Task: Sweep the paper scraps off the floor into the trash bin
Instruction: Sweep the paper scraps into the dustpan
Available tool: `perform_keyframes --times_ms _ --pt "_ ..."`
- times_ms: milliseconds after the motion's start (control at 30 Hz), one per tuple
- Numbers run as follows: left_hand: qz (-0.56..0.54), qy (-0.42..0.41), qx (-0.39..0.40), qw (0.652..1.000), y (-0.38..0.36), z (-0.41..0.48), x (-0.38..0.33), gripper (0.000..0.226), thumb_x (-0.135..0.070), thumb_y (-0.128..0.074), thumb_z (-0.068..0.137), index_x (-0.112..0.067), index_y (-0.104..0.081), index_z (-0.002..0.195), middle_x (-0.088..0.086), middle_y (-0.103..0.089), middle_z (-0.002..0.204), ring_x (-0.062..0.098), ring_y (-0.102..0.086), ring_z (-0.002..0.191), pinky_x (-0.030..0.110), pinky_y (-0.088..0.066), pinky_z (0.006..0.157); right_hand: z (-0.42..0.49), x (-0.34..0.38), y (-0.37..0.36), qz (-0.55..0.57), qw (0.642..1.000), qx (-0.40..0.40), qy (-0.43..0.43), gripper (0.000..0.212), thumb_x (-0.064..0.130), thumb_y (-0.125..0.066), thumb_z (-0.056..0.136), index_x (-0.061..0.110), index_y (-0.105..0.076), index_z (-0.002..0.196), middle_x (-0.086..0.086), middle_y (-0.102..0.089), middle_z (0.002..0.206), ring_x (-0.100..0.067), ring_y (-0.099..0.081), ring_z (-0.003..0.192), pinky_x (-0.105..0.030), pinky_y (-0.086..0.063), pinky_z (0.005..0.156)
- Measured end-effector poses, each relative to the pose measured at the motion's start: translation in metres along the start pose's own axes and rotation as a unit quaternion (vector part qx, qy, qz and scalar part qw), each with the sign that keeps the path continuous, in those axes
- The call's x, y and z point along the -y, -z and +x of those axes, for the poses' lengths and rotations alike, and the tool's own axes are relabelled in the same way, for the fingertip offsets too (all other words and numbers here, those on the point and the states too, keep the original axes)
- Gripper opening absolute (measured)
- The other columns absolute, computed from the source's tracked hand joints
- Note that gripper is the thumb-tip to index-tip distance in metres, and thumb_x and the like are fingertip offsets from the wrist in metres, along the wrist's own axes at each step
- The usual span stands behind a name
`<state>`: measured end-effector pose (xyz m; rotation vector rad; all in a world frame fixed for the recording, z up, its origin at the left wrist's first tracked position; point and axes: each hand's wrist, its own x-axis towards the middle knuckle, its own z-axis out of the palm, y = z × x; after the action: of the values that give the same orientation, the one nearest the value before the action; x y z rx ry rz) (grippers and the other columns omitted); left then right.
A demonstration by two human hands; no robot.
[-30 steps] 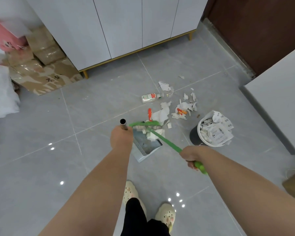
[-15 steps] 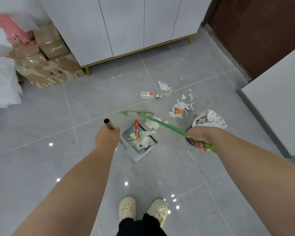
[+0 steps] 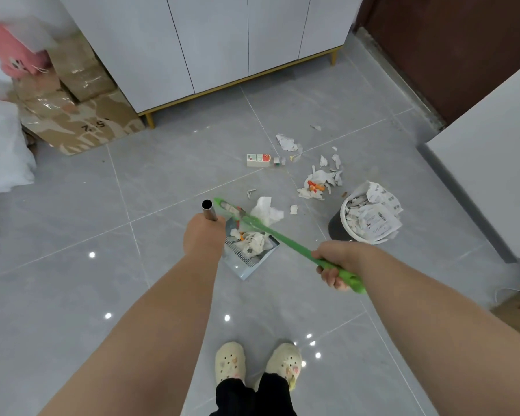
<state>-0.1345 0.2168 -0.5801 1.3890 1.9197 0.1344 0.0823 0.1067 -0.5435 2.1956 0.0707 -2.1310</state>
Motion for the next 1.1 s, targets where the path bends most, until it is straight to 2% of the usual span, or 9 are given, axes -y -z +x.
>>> perform_keyframes --times_ms 133,333,467,533,633,767,833,967,1100 --pt "-0.008 0.009 0.013 1.000 0.007 -0.003 0.001 0.025 -0.019 -0.045 0.085 -0.014 -0.039 0.061 0.003 -0.044 0.060 0.027 -0.044 0.060 0.027 -0.033 0.056 -0.028 -0.007 0.021 -0.011 1.000 -0.010 0.015 0.037 0.037 -0.038 0.098 0.013 -0.040 0.071 0.004 -0.033 0.044 -0.006 -0.026 0.026 -0.010 -0.019 0.032" --pt "-0.016 0.020 0.008 1.000 0.014 0.004 0.009 0.021 -0.023 -0.046 0.084 -0.013 -0.047 0.066 0.014 -0.064 0.078 0.033 -0.066 0.076 0.032 -0.045 0.066 -0.028 -0.004 0.020 -0.047 0.990 -0.118 0.063 0.026 0.026 -0.037 0.095 0.012 -0.037 0.073 0.000 -0.034 0.058 -0.010 -0.026 0.038 -0.015 -0.021 0.036" --pt "-0.017 0.021 0.005 1.000 0.011 0.009 0.013 0.022 -0.024 -0.046 0.084 -0.012 -0.048 0.066 0.014 -0.063 0.075 0.033 -0.067 0.077 0.031 -0.045 0.064 -0.007 0.007 0.004 -0.104 0.970 -0.196 0.095 0.013 0.014 -0.031 0.095 0.006 -0.038 0.102 -0.011 -0.040 0.056 -0.019 -0.032 0.044 -0.020 -0.026 0.045" --pt "-0.016 0.022 0.001 1.000 0.010 0.011 0.013 0.022 -0.024 -0.046 0.084 -0.011 -0.049 0.067 0.013 -0.062 0.073 0.033 -0.065 0.072 0.031 -0.043 0.063 0.007 0.009 -0.001 -0.119 0.977 -0.159 0.072 0.018 0.014 -0.027 0.095 0.003 -0.039 0.101 -0.013 -0.042 0.050 -0.023 -0.034 0.045 -0.025 -0.029 0.046" --pt "-0.002 0.020 -0.001 1.000 0.008 0.010 0.011 0.027 -0.022 -0.046 0.085 -0.014 -0.040 0.060 0.004 -0.046 0.060 0.027 -0.047 0.060 0.027 -0.035 0.056 0.009 0.003 -0.003 -0.134 0.986 -0.096 0.016 0.027 0.020 -0.024 0.095 0.006 -0.037 0.076 -0.010 -0.040 0.056 -0.022 -0.034 0.050 -0.029 -0.030 0.051" --pt "-0.004 0.011 -0.006 1.000 0.007 0.000 0.006 0.031 -0.022 -0.048 0.087 -0.016 -0.039 0.058 0.002 -0.043 0.058 0.027 -0.045 0.061 0.028 -0.033 0.057 -0.006 -0.003 0.014 -0.018 0.999 -0.034 0.000 0.031 0.029 -0.035 0.098 0.011 -0.038 0.073 0.000 -0.036 0.046 -0.008 -0.030 0.027 -0.014 -0.024 0.033" --pt "-0.011 0.015 -0.014 1.000 0.010 -0.001 0.007 0.031 -0.022 -0.048 0.087 -0.015 -0.039 0.057 0.002 -0.043 0.057 0.027 -0.046 0.061 0.027 -0.032 0.057 -0.016 -0.004 0.022 0.022 1.000 -0.012 0.001 0.036 0.035 -0.040 0.098 0.012 -0.040 0.071 0.002 -0.035 0.044 -0.006 -0.027 0.025 -0.011 -0.023 0.029" --pt "-0.018 0.025 -0.043 0.999 0.022 0.003 0.018 0.032 -0.022 -0.048 0.085 -0.015 -0.038 0.056 0.002 -0.042 0.056 0.027 -0.046 0.061 0.028 -0.034 0.057 -0.027 0.006 0.030 -0.031 0.999 -0.023 0.024 0.034 0.037 -0.040 0.096 0.014 -0.040 0.070 0.004 -0.035 0.045 -0.006 -0.025 0.027 -0.011 -0.021 0.031" --pt "-0.015 0.037 -0.078 0.996 0.035 0.011 0.036 0.032 -0.023 -0.048 0.086 -0.012 -0.041 0.057 0.004 -0.044 0.057 0.026 -0.046 0.056 0.027 -0.033 0.052 -0.025 0.034 0.027 -0.108 0.989 -0.084 0.062 0.031 0.032 -0.038 0.096 0.014 -0.039 0.071 0.001 -0.035 0.054 -0.008 -0.027 0.030 -0.012 -0.022 0.033"
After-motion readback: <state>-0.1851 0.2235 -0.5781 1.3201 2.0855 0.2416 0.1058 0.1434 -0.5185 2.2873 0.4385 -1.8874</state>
